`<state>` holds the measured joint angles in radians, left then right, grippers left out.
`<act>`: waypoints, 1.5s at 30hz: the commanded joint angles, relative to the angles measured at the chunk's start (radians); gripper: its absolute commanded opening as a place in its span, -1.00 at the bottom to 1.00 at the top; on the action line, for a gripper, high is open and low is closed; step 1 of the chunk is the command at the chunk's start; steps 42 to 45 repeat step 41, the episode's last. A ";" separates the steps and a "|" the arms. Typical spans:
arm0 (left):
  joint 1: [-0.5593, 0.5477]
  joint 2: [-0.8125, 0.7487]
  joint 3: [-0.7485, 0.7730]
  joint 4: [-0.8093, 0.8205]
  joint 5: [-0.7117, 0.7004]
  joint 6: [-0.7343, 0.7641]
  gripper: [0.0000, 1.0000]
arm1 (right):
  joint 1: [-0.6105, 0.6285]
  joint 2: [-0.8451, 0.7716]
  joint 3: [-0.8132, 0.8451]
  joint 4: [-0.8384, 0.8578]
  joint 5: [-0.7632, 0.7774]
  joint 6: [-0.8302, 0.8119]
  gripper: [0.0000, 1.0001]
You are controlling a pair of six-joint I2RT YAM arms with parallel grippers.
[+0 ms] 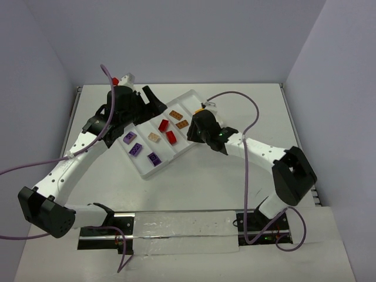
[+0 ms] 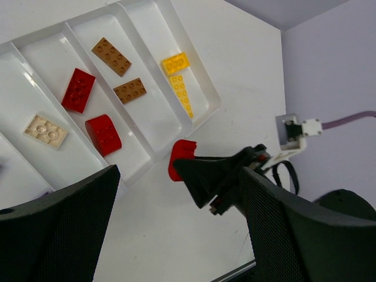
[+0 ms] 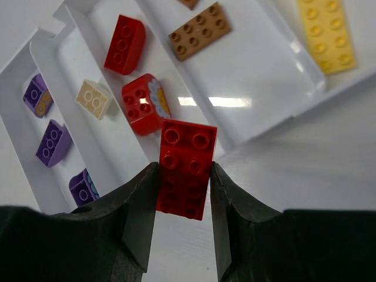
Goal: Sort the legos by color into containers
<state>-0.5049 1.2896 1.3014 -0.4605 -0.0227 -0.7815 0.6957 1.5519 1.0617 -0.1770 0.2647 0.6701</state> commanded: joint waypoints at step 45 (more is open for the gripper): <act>0.022 -0.108 -0.011 -0.061 -0.078 0.082 0.81 | -0.183 -0.705 -0.382 -0.346 0.294 0.023 1.00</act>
